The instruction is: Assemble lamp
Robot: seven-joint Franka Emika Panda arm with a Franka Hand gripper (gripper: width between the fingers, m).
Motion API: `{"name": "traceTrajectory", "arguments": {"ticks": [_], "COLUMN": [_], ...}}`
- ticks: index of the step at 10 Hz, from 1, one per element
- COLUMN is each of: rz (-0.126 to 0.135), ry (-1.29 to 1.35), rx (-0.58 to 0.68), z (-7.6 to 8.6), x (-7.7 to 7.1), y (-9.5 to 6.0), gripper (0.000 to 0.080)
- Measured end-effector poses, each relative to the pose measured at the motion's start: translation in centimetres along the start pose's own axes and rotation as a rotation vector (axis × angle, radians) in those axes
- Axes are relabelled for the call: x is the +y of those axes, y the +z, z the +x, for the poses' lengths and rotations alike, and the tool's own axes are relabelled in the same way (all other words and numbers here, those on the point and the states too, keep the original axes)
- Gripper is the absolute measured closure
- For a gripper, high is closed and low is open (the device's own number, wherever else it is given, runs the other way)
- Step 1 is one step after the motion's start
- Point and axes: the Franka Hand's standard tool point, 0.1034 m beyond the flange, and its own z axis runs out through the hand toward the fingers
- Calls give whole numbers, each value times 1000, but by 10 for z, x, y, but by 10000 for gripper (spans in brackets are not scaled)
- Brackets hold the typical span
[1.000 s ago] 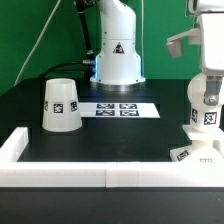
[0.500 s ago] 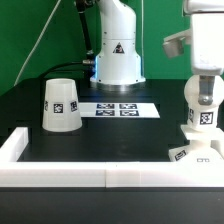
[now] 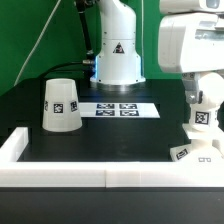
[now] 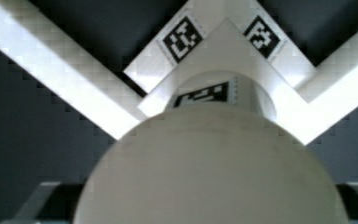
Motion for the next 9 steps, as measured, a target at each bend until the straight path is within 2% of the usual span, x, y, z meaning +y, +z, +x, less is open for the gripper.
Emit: {"name": "traceTrajectory", "arguments": {"ticks": [3,7,9], "rz": [-3,-13,-15], "ry": [150,508,723], "rx": [3,18,8], "z": [0,-3,-6], "x": [2,7,1], "y": [-1,-2,1], "gripper": [222,222,221]}}
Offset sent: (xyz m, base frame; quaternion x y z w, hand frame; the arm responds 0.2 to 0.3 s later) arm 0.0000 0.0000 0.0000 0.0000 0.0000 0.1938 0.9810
